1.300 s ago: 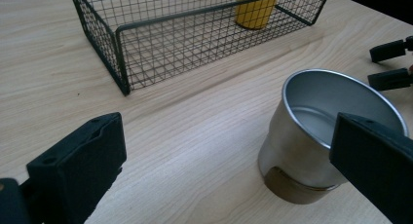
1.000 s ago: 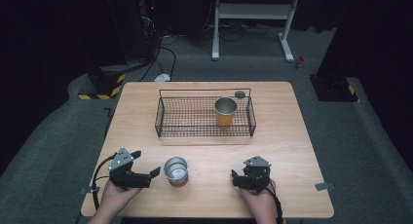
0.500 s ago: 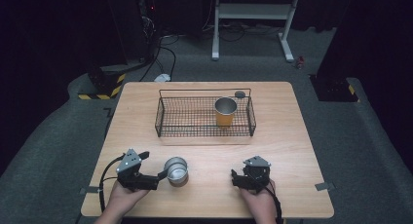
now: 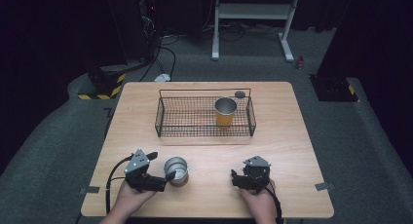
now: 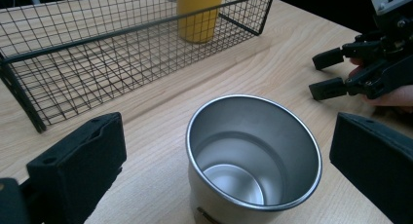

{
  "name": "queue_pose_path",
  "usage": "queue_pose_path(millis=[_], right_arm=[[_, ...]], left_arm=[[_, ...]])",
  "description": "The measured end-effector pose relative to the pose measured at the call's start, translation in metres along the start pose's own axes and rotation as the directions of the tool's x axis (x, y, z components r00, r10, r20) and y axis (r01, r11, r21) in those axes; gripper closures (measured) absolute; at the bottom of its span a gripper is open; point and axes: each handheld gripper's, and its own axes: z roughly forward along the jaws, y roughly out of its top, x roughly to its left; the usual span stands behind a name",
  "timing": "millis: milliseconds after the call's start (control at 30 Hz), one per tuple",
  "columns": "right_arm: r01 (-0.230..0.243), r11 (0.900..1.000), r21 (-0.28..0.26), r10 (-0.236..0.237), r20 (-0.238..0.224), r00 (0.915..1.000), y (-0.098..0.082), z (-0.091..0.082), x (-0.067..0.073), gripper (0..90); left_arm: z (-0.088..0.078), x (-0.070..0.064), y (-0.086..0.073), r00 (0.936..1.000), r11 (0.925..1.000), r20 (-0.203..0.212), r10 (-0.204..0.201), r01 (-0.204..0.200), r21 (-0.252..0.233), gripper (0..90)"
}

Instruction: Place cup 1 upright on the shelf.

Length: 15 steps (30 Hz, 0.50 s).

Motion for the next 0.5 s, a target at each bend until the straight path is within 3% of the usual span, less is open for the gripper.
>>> queue_pose_path(millis=[500], right_arm=[[0.001, 1.0, 0.0, -0.001, 0.0, 1.0, 0.0, 0.0, 0.0, 13.2]], left_arm=[[0.016, -0.01, -0.005, 0.9997, 0.9995, 0.02, 0.014, -0.014, 0.028, 0.2]])
